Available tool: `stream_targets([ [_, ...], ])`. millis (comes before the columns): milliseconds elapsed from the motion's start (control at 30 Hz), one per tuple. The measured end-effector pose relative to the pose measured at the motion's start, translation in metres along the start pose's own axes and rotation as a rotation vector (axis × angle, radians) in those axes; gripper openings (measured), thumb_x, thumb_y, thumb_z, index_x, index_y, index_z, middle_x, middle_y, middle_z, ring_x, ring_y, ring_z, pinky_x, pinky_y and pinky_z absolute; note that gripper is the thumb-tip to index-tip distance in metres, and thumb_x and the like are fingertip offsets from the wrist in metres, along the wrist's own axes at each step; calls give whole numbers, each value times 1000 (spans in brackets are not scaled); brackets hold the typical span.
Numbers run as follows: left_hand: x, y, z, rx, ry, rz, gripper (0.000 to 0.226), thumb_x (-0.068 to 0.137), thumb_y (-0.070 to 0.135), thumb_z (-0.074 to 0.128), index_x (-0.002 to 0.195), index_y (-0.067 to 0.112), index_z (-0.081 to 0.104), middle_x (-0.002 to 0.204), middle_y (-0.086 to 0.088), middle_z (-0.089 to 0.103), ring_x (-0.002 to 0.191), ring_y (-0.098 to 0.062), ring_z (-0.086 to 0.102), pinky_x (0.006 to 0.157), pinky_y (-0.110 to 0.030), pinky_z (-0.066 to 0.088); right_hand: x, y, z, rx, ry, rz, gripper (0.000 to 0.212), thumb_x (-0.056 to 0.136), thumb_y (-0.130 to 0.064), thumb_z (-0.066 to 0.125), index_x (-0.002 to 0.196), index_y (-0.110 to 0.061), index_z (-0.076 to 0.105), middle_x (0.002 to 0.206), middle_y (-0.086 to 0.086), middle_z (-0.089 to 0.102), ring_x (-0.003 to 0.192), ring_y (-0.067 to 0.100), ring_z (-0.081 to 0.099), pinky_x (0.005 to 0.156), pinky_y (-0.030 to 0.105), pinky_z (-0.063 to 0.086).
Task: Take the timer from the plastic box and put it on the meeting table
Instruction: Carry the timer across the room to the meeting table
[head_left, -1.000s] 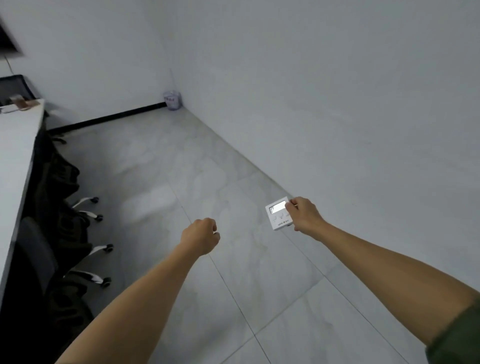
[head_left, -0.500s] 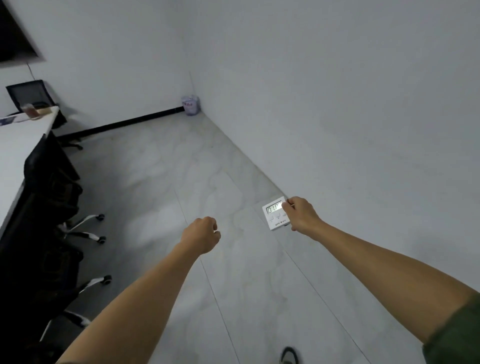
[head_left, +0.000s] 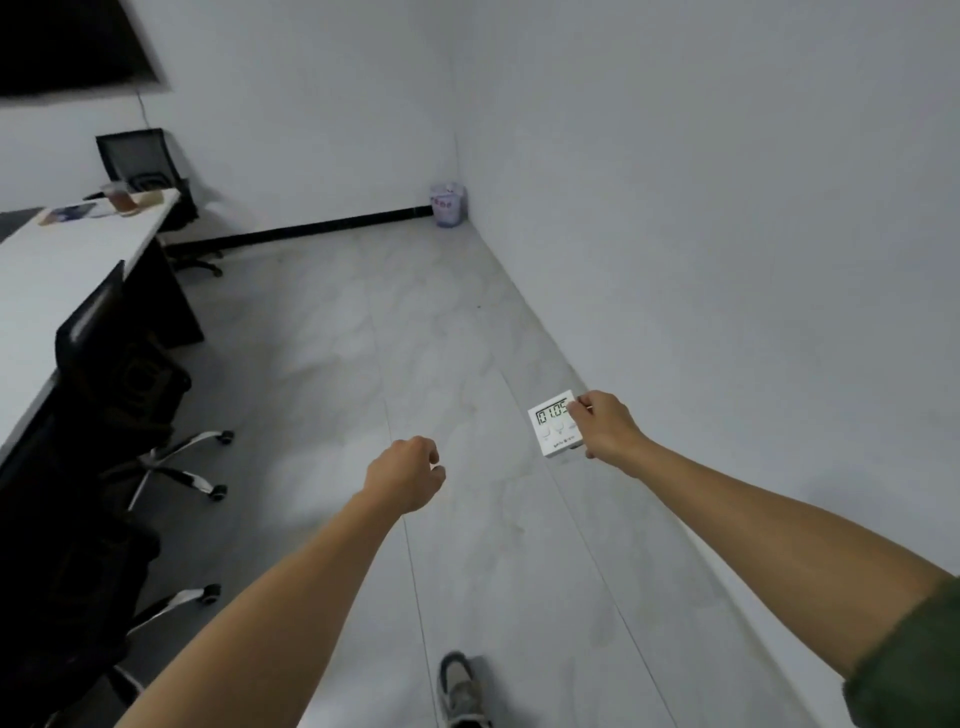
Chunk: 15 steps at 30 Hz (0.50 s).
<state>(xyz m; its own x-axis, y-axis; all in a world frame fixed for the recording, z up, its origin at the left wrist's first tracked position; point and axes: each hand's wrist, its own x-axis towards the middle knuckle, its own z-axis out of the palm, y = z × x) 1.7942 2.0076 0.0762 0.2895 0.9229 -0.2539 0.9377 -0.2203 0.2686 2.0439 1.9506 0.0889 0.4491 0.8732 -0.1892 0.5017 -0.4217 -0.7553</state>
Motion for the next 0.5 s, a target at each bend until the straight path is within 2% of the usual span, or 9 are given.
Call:
stream_targets([
  [133,104,-18,-25,1,2,7,32,91,35,53,118,18,60,118,-9,63,110,-27,58,83,-34,45,96,-33,23,7,9,-10,30,98,-26,43,108,-4,60,105,15,69,71,27,63,66,44,57],
  [267,194,-31,-70,33,7,22,32,92,35,52,119,18,59,120,-7,62,109,-27,59,81,-33,44,180,-76,34,28,19,-6,29,99,-24,42,110,-3,60,104,15,68,64,19,60,54,36,53],
  [500,339,-41,-129,36,11,27,34,93,34,51,121,17,59,121,-10,60,108,-28,59,83,-35,46,320,-144,46,31,23,-32,29,98,-26,43,109,-5,60,98,10,67,69,23,61,64,42,56],
])
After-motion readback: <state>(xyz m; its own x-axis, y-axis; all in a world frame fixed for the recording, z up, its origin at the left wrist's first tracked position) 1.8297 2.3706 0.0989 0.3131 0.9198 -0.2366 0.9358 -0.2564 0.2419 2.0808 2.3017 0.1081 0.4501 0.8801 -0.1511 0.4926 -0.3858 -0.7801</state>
